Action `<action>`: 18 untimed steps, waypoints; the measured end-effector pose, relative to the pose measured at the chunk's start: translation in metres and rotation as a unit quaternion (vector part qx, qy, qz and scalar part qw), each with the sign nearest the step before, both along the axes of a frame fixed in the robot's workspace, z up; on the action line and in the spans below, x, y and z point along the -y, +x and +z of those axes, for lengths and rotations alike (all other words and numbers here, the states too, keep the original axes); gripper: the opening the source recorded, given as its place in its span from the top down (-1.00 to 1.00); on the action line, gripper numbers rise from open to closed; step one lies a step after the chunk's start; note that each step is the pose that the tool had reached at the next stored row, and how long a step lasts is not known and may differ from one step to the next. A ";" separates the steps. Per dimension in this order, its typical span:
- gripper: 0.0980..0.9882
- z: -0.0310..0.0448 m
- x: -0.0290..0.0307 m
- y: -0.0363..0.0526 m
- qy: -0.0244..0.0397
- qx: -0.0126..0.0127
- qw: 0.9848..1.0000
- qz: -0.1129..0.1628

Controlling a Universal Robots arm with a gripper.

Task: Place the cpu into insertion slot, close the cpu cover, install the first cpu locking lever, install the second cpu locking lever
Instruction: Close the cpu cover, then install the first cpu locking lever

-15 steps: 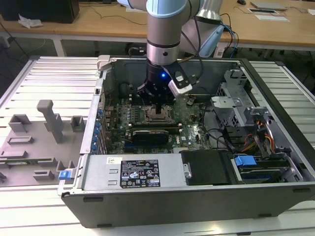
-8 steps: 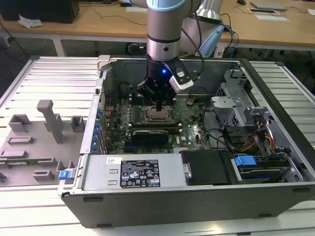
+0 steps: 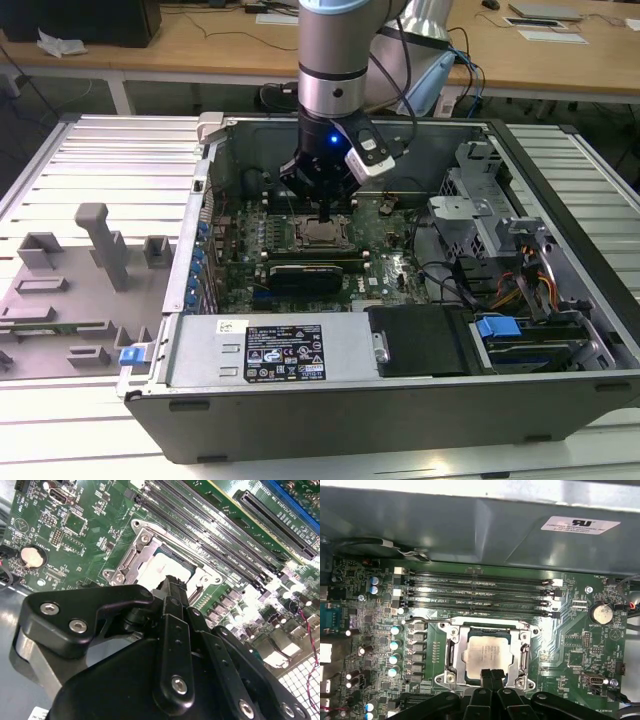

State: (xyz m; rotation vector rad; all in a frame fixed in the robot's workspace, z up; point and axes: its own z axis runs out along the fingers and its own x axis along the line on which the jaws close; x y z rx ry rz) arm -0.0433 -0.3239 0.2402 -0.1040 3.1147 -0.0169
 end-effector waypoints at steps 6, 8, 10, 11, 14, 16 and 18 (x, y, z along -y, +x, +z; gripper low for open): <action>0.98 0.0003 0.0000 -0.0008 0.000 0.000 1.000 0.000; 0.98 0.0003 0.0000 -0.0007 0.000 0.000 1.000 0.000; 0.98 0.0003 0.0000 -0.0007 0.000 0.000 1.000 0.000; 0.98 0.0004 0.0000 -0.0007 0.000 0.000 1.000 0.000; 0.98 0.0004 0.0000 -0.0007 0.000 0.000 1.000 0.000; 0.98 0.0005 0.0000 -0.0008 0.000 0.000 1.000 0.000; 0.98 0.0006 0.0000 -0.0007 0.000 0.000 1.000 0.000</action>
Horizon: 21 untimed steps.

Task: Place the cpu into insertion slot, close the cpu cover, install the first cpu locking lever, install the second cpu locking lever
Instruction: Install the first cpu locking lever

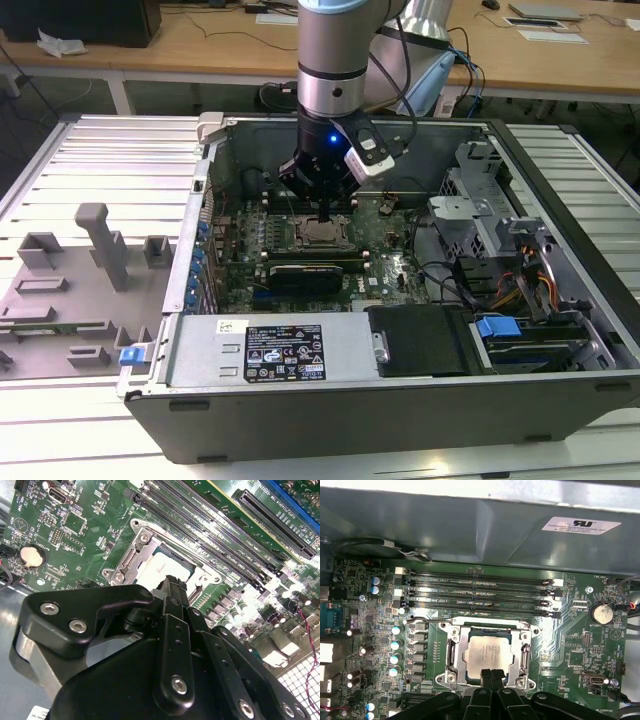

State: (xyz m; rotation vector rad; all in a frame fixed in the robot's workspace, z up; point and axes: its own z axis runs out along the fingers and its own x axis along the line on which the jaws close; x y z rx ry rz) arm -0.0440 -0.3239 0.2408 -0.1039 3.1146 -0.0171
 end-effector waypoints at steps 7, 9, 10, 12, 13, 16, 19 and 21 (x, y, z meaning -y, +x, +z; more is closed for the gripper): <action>0.98 0.0053 -0.0001 0.0000 0.000 0.000 1.000 0.000; 0.98 0.0054 0.0000 -0.0013 0.000 0.000 1.000 0.000; 0.98 0.0055 0.0000 -0.0024 0.000 0.000 1.000 0.000; 0.98 0.0054 0.0000 -0.0078 0.000 0.000 1.000 0.000; 0.98 0.0054 -0.0001 -0.0134 0.000 0.000 1.000 0.000; 0.98 0.0054 -0.0002 -0.0292 0.000 0.001 1.000 0.000; 0.98 0.0055 -0.0003 -0.0393 0.000 0.001 1.000 0.000; 0.98 0.0054 -0.0004 -0.0440 0.000 0.002 1.000 0.000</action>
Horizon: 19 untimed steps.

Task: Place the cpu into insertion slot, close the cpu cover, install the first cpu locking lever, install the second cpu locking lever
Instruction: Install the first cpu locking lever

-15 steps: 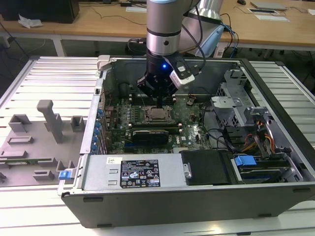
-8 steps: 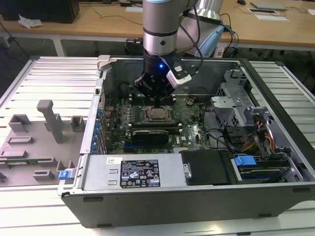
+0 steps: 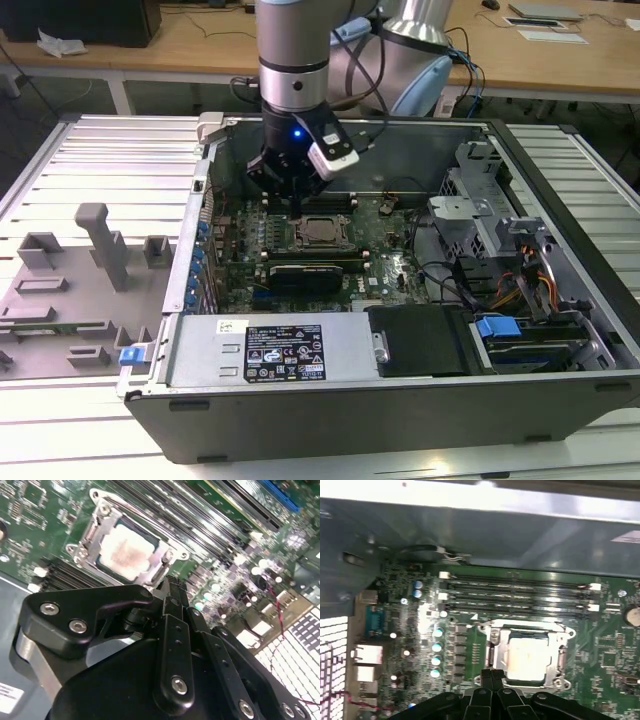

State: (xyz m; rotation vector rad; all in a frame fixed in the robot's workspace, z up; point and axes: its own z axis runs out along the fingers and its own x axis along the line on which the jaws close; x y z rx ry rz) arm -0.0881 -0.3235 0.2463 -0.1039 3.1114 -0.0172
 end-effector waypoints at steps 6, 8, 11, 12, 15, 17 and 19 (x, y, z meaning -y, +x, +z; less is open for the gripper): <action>0.98 0.0000 -0.0002 -0.0157 0.000 0.001 1.000 0.000; 0.98 0.0000 -0.0002 -0.0183 0.000 0.001 1.000 0.000; 0.98 0.0023 -0.0001 -0.0186 0.000 0.001 1.000 0.000; 0.98 0.0037 -0.0002 -0.0186 0.000 0.001 1.000 0.000; 0.98 0.0069 -0.0002 -0.0192 0.003 0.002 1.000 0.000; 0.98 0.0069 -0.0002 -0.0206 0.015 0.004 1.000 0.000; 0.98 0.0069 -0.0002 -0.0220 0.030 0.006 1.000 0.000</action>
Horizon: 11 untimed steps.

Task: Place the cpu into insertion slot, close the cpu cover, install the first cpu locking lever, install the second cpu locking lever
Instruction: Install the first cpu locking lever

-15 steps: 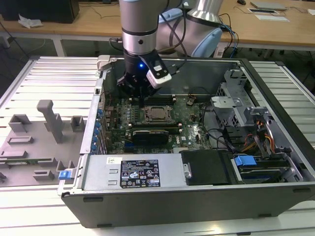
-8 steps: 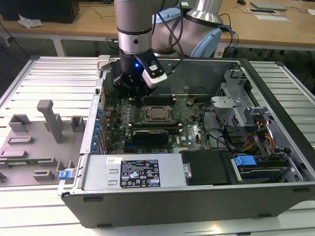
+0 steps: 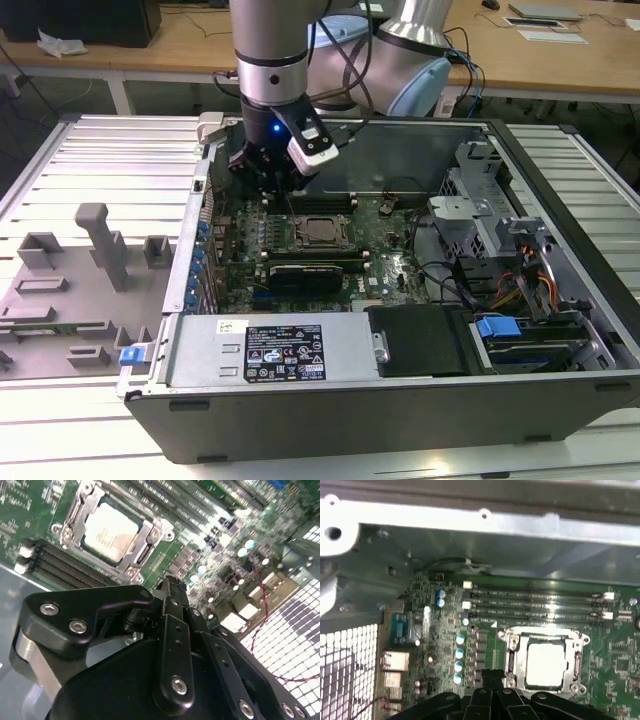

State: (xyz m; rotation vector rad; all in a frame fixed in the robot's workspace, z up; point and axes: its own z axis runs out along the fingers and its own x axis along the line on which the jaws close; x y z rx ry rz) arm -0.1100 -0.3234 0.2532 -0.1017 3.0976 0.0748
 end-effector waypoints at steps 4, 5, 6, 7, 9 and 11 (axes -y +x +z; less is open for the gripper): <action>0.98 -0.0001 0.0000 -0.0067 0.039 0.005 0.999 0.000; 0.98 -0.0001 0.0000 -0.0076 0.045 0.006 0.999 0.000; 0.98 -0.0001 0.0000 -0.0090 0.053 0.007 0.999 0.000; 0.98 -0.0001 0.0000 -0.0108 0.064 0.008 0.998 0.000; 0.98 -0.0001 0.0000 -0.0126 0.080 0.009 0.997 0.000; 0.98 -0.0002 0.0000 -0.0127 0.089 0.011 0.996 0.000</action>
